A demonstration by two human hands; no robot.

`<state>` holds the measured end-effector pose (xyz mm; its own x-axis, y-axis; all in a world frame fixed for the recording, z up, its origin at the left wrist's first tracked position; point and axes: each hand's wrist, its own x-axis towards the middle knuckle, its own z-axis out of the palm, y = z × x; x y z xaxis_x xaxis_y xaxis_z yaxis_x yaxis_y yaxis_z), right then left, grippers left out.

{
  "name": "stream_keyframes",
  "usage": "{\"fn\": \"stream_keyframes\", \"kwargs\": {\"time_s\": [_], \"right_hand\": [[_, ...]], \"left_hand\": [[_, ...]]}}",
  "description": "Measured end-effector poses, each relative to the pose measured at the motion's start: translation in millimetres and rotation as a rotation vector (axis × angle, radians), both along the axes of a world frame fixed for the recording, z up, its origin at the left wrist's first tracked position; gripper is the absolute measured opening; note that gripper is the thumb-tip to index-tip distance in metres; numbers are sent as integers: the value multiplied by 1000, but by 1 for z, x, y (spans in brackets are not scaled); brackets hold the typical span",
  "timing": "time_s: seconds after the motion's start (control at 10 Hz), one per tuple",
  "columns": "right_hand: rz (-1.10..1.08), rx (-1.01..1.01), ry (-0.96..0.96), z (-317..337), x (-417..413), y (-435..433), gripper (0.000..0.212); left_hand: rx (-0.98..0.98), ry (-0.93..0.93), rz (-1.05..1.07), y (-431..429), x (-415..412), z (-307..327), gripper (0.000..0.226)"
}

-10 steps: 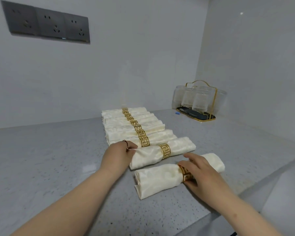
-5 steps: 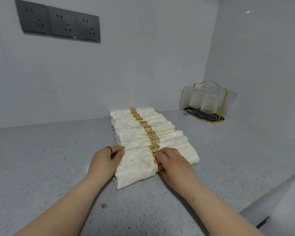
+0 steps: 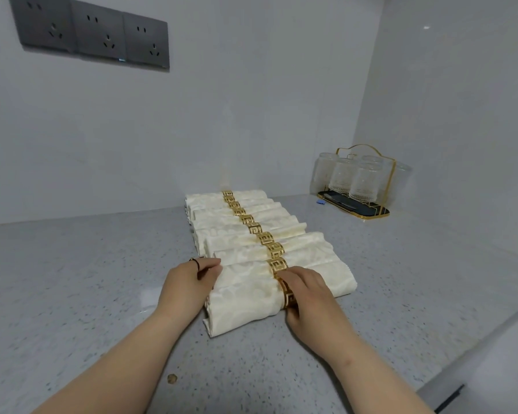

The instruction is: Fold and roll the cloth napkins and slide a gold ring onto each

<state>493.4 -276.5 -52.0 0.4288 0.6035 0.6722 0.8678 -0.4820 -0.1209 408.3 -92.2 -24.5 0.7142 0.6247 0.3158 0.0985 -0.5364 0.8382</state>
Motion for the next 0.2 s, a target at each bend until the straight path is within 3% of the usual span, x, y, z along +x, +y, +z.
{"fn": "stream_keyframes", "kwargs": {"time_s": [0.1, 0.2], "right_hand": [[1, -48, 63, 7, -3, -1, 70], [28, -127, 360, 15, -15, -9, 71]], "left_hand": [[-21, 3, -16, 1, -5, 6, 26], [-2, 36, -23, 2, -19, 11, 25]]}}
